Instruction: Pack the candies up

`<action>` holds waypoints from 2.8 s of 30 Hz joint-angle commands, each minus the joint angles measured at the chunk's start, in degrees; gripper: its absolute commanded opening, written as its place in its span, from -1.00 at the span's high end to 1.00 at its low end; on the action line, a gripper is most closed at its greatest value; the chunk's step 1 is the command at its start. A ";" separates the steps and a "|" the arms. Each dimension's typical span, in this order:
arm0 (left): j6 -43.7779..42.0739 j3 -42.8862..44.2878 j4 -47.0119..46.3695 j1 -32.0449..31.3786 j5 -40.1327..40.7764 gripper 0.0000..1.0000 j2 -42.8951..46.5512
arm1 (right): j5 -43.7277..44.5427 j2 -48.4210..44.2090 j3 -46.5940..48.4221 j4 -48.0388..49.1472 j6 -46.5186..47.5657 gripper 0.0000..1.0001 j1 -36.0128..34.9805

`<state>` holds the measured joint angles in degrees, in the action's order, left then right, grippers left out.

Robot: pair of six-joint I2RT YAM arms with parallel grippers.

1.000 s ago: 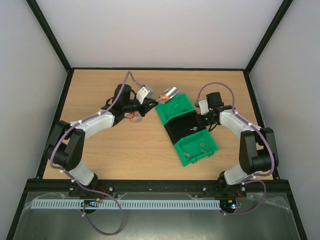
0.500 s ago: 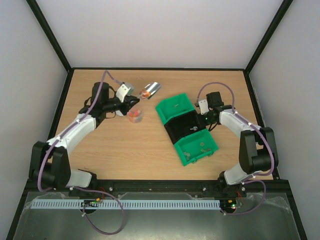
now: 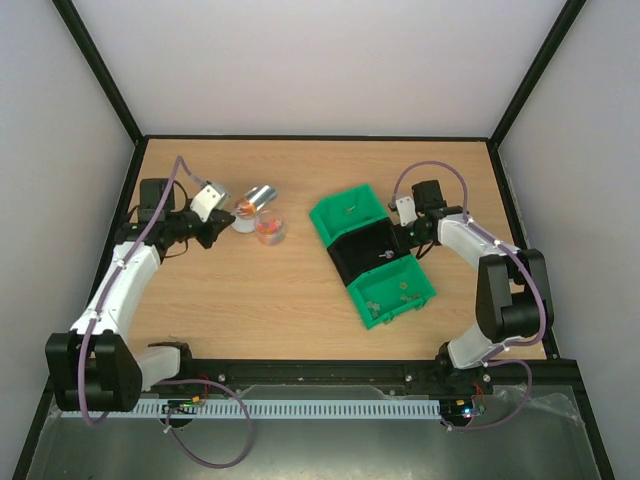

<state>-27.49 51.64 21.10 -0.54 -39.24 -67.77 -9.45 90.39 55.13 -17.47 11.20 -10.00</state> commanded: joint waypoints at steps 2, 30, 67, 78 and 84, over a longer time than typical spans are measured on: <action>-11.54 1.22 14.06 0.85 3.56 0.95 0.70 | -0.78 1.63 1.65 -2.10 0.16 0.97 0.24; -15.97 19.05 28.11 -4.68 22.24 0.95 -18.15 | -1.90 2.74 1.78 -0.35 -1.03 0.97 0.24; -12.06 52.01 37.13 -26.46 25.83 0.95 -39.73 | -5.01 1.74 2.58 0.88 3.92 0.97 0.19; -16.38 58.82 41.60 -30.34 33.04 0.95 -50.21 | -5.67 2.06 3.57 0.34 6.11 0.97 -0.08; -18.79 64.00 46.90 -32.57 33.95 0.95 -56.14 | -5.40 2.50 3.64 0.62 5.76 0.97 -0.71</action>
<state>-43.77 111.92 62.00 -31.18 -6.98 -120.49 -13.65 92.79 57.06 -16.43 15.64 -10.02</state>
